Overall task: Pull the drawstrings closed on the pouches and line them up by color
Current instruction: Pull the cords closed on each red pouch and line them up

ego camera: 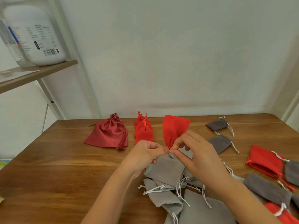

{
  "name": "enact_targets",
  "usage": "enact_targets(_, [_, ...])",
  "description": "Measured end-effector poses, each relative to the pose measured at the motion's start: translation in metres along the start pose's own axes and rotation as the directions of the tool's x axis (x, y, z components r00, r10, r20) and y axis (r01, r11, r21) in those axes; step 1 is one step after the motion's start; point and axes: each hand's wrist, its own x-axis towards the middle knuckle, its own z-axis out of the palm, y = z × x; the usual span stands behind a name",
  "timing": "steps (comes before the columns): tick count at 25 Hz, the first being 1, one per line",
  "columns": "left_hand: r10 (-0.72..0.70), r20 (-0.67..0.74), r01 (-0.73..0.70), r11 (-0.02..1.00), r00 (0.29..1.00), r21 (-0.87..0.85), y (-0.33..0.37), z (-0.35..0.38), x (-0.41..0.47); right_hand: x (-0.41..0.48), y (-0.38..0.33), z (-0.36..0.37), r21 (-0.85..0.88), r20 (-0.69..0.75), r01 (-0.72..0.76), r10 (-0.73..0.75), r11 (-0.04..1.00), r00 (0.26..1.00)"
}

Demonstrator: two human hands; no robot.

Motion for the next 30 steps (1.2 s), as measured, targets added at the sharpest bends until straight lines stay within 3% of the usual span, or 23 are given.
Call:
enact_targets(3, [0.045,-0.005,-0.044,0.994,0.999,0.098,-0.002,0.002,0.001,0.001,0.001,-0.001,0.02,0.012,0.043,-0.043,0.999,0.999])
enact_targets(5, [0.155,0.04,-0.16,0.975,0.987,0.152,-0.004,0.005,0.001,-0.001,0.003,-0.001,0.037,0.138,0.047,-0.051,0.998,0.989])
enact_targets(8, [0.292,0.072,-0.3,0.94,0.954,0.165,-0.003,0.007,0.0,-0.001,0.007,-0.002,0.065,0.296,-0.1,0.076,0.993,0.952])
enact_targets(11, [0.39,0.054,-0.394,0.903,0.919,0.171,-0.001,0.009,-0.003,0.002,0.008,-0.009,0.155,0.262,-0.245,0.199,0.957,0.944])
enact_targets(16, [0.525,-0.013,-0.515,0.838,0.851,0.182,0.003,0.014,-0.005,0.003,0.006,-0.015,0.408,0.298,-0.343,0.232,0.846,0.926])
enact_targets(21, [0.538,-0.065,-0.529,0.84,0.84,0.118,-0.001,0.011,-0.001,0.007,0.002,-0.014,0.643,0.261,-0.423,0.336,0.639,0.905])
enact_targets(26, [0.527,-0.072,-0.522,0.849,0.847,0.077,-0.001,0.017,-0.002,0.008,-0.003,-0.013,0.595,0.269,-0.487,0.413,0.639,0.87])
enact_targets(30, [0.546,-0.089,-0.544,0.838,0.833,0.051,0.0,0.016,-0.001,0.007,-0.002,-0.013,0.553,0.303,-0.489,0.384,0.674,0.872])
